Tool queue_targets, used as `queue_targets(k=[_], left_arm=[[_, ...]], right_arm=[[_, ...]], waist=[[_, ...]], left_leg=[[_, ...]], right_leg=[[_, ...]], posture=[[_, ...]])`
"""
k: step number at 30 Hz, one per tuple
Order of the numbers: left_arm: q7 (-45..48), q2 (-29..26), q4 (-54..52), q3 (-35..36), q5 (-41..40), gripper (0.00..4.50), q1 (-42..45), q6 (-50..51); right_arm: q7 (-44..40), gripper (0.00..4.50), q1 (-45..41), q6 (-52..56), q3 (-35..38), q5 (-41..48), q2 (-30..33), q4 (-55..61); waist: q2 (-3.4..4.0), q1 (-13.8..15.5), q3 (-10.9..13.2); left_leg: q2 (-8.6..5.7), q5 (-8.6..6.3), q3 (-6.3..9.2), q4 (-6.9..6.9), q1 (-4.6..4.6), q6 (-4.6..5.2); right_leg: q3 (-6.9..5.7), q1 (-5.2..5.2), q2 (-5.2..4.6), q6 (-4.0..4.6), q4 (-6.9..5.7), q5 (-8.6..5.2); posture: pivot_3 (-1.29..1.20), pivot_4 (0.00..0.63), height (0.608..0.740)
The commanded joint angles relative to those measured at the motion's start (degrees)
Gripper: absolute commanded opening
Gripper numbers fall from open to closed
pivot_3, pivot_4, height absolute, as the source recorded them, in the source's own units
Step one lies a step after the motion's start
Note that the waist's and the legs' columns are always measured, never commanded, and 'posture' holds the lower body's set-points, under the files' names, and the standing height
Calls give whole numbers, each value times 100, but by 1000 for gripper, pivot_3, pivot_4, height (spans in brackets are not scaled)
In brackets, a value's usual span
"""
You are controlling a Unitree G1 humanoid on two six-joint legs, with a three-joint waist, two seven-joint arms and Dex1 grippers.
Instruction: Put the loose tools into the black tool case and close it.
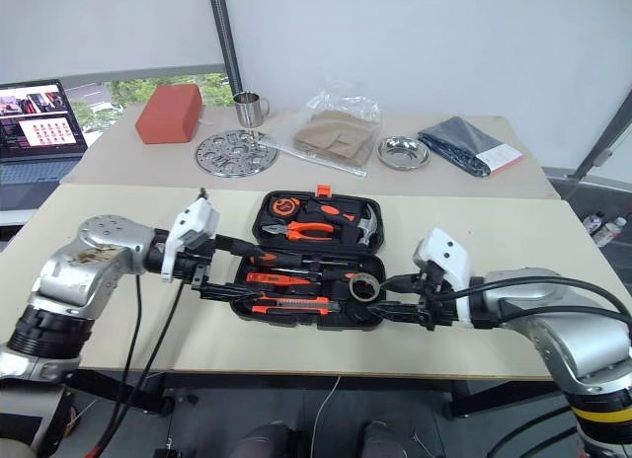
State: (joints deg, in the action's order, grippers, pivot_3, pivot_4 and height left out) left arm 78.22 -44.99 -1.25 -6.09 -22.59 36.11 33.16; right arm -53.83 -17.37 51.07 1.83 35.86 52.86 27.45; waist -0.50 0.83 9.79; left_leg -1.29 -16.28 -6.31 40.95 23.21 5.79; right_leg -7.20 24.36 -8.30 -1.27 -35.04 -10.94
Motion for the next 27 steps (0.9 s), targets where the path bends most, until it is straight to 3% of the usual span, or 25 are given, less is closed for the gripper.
queue_targets(k=[1,10,14,17,19,27], left_arm=[[-90,75,-204,75,-165,4500,109,58],[24,236,-436,-178,-283,4500,315,108],[57,247,-417,-220,-294,4500,374,98],[136,207,-387,-249,-283,4500,378,52],[173,195,-352,-256,-258,4500,369,11],[190,224,-368,-309,-234,4500,328,-42]], right_arm=[[125,2677,-210,-290,-203,-257,-133,-60],[302,2677,-611,-993,-1319,-1411,-425,-462],[289,1582,-579,-1124,-1411,-1544,-545,-496],[138,476,-489,-1007,-1143,-1244,-532,-250],[-69,9,-393,-872,-957,-931,-442,-15],[-307,9,-14,-868,-988,-848,-85,432]], waist=[[0,0,0],[0,-19,0],[0,-26,0],[0,-23,0],[1,-20,1],[0,-16,1]], left_leg=[[-1,0,-1,1,0,0],[-3,0,-11,1,-2,0],[-3,1,-13,-1,-2,0],[-3,1,-13,-1,-2,-1],[-3,1,-13,-1,-2,-1],[-2,0,-11,0,-4,-2]], right_leg=[[1,0,-1,0,0,0],[-2,1,7,-4,-2,-1],[-1,1,11,-6,0,-3],[-1,1,12,-7,0,-4],[-2,1,11,-8,1,-4],[-1,0,9,-7,0,-4]], posture=[[0,150,734],[0,150,734],[0,150,734],[0,150,734],[0,150,734],[0,150,734]])
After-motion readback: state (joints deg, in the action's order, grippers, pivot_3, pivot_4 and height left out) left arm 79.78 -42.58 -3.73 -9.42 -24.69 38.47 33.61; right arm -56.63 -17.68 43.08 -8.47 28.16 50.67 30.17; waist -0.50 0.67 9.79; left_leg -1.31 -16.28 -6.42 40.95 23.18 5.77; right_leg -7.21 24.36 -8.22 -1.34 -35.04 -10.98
